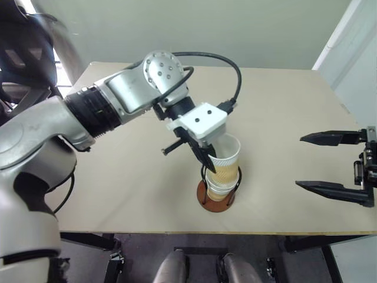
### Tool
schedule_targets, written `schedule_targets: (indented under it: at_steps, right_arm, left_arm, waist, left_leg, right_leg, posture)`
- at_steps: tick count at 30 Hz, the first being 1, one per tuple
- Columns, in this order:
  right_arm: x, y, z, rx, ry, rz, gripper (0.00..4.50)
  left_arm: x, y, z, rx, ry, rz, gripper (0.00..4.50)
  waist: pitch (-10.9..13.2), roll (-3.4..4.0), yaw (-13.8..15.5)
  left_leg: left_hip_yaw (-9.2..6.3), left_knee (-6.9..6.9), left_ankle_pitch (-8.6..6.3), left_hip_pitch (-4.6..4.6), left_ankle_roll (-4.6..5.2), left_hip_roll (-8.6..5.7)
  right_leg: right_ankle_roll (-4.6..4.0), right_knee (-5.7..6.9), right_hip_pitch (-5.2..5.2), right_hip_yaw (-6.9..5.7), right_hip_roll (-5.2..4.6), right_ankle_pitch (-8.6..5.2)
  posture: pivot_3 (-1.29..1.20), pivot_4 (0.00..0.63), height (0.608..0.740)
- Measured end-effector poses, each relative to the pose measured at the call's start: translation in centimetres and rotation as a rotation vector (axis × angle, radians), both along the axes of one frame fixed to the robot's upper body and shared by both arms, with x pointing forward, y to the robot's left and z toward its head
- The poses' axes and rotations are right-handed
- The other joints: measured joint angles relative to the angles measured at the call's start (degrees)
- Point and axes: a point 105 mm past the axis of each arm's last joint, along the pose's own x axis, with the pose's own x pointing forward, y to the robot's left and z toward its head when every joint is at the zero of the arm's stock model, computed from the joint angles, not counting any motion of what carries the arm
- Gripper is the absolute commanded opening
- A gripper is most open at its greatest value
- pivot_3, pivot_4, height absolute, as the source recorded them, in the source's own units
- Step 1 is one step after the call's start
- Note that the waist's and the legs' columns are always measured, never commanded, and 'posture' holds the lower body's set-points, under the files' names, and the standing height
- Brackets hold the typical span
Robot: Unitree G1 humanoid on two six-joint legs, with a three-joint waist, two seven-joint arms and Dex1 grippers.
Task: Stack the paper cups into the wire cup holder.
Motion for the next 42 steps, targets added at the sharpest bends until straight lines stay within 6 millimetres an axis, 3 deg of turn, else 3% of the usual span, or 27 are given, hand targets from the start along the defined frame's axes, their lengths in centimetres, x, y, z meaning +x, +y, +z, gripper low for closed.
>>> schedule_targets:
  at_steps: [9, 13, 16, 18, 20, 23, 27, 31, 34, 38, 42]
  right_arm:
    - [-0.1, -0.1, 0.1, -0.004, 0.005, 0.004, 4.50]
    - [-0.1, -0.1, 0.1, -0.004, 0.006, 0.003, 4.50]
    - [0.0, -0.2, 0.2, -0.004, -0.002, 0.003, 4.50]
    - [0.5, -0.5, -0.1, -0.009, -0.003, -0.006, 4.50]
    - [1.4, -1.0, -0.5, -0.009, 0.006, -0.026, 4.50]
    - [2.8, -2.3, -1.2, -0.004, 0.024, -0.069, 4.50]
    - [4.3, -3.9, -1.9, -0.017, 0.035, -0.104, 4.50]
    - [6.3, -6.2, -1.3, -0.011, -0.012, -0.193, 4.50]
    - [7.6, -7.6, -1.3, -0.012, -0.019, -0.243, 4.50]
    - [9.0, -8.2, -0.7, -0.022, -0.043, -0.238, 4.50]
    - [10.0, -8.4, -0.6, -0.033, -0.044, -0.225, 4.50]
  left_arm:
    - [0.2, -0.5, -0.2, -0.011, 0.014, -0.002, 3.84]
    - [0.6, -1.9, 1.0, -0.093, -0.005, -0.006, 3.84]
    - [1.3, -2.7, 3.3, -0.210, -0.018, 0.033, 3.84]
    - [2.6, -2.1, 5.5, -0.321, -0.035, 0.133, 3.84]
    - [4.2, 0.1, 7.0, -0.408, -0.050, 0.285, 3.84]
    - [7.1, 6.7, 6.3, -0.471, -0.050, 0.610, 3.84]
    - [8.7, 15.5, 2.1, -0.482, 0.006, 1.020, 3.84]
    - [6.5, 22.4, -2.3, -0.486, 0.049, 1.333, 3.84]
    - [4.7, 23.8, -3.9, -0.539, 0.095, 1.445, 3.84]
    - [2.6, 24.6, -3.8, -0.611, 0.074, 1.535, 3.84]
    - [1.1, 25.9, -4.3, -0.685, 0.055, 1.649, 3.84]
  waist:
    - [0.00, 0.00, 0.02]
    - [0.01, -0.01, 0.07]
    - [0.01, 0.00, -0.05]
    - [0.00, 0.02, -0.23]
    - [-0.06, 0.17, -0.72]
    - [-0.21, 0.50, -1.77]
    - [-0.18, 0.48, -1.99]
    - [-0.20, 0.41, -2.05]
    - [-0.19, 0.30, -1.40]
    - [-0.19, 0.30, -1.04]
    - [-0.19, 0.30, -1.44]
  left_leg:
    - [0.01, 0.00, 0.00, 0.00, 0.00, 0.00]
    - [0.01, 0.06, -0.01, -0.04, 0.02, 0.00]
    - [0.08, 0.06, -0.02, -0.02, 0.04, 0.00]
    - [0.09, 0.03, -0.02, 0.02, 0.04, 0.03]
    - [0.13, -0.02, -0.01, 0.08, 0.02, 0.04]
    - [0.20, -0.10, 0.15, 0.25, -0.17, 0.06]
    - [0.13, -0.13, 0.68, 0.15, -0.81, 0.18]
    - [0.18, -0.14, 0.65, 0.06, -0.79, 0.17]
    - [0.15, -0.10, 0.62, 0.04, -0.74, 0.14]
    - [0.20, -0.14, 0.31, 0.12, -0.22, 0.12]
    - [0.20, -0.22, 0.29, 0.33, -0.31, 0.16]
  right_leg:
    - [0.01, 0.00, 0.00, 0.01, 0.00, -0.01]
    - [0.04, -0.01, 0.00, 0.01, 0.00, 0.00]
    - [0.06, -0.01, 0.00, 0.02, 0.00, 0.00]
    - [0.06, 0.00, -0.01, 0.03, 0.00, -0.01]
    - [0.06, 0.00, -0.02, 0.04, 0.01, -0.01]
    - [0.06, 0.03, -0.03, 0.13, 0.09, -0.03]
    - [0.02, 0.04, -0.17, 0.15, 0.22, -0.03]
    - [-0.03, 0.01, -0.25, 0.23, 0.19, 0.00]
    - [-0.10, 0.03, -0.21, 0.20, 0.15, -0.05]
    - [-0.54, 0.14, -0.22, 0.19, 0.11, -0.04]
    - [-1.11, 0.38, -0.25, 0.13, 0.12, -0.03]
  posture:
    - [0.00, 0.150, 0.740]
    - [0.00, 0.150, 0.740]
    - [0.00, 0.150, 0.740]
    - [0.00, 0.150, 0.740]
    - [0.00, 0.150, 0.740]
    - [0.00, 0.150, 0.740]
    - [0.00, 0.150, 0.740]
    - [0.00, 0.150, 0.740]
    - [0.00, 0.150, 0.740]
    - [0.00, 0.150, 0.740]
    - [0.00, 0.150, 0.740]
